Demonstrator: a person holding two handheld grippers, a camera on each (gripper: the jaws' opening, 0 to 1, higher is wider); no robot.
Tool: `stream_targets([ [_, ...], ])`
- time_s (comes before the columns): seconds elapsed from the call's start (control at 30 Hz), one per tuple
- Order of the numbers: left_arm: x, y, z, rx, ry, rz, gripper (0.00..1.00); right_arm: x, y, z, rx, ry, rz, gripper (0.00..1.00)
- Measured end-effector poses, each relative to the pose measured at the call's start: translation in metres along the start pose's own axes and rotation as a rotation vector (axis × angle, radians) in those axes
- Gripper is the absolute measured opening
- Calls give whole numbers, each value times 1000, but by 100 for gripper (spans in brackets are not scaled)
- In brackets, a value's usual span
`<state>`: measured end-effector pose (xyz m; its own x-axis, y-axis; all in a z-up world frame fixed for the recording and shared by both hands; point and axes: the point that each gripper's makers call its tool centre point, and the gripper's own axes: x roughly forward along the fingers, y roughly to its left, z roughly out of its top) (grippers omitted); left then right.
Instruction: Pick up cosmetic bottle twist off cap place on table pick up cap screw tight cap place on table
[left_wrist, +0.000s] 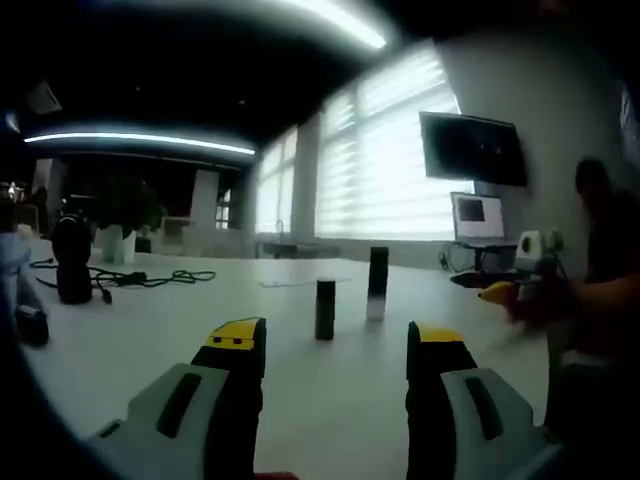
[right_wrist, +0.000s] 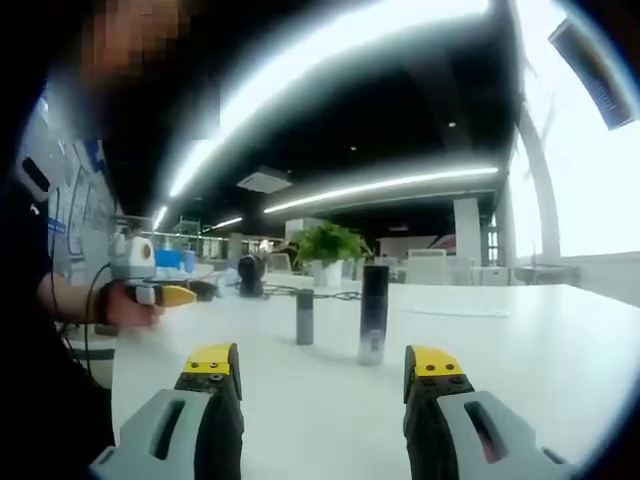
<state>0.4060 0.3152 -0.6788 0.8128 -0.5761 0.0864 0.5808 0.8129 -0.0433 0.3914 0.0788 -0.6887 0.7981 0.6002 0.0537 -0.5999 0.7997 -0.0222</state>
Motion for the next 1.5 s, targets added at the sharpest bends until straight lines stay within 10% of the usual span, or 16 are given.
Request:
stream_targets([
  [1.5,75,9,-32,-85,152,99,47,3,-15,-10,64,27,-25,57],
])
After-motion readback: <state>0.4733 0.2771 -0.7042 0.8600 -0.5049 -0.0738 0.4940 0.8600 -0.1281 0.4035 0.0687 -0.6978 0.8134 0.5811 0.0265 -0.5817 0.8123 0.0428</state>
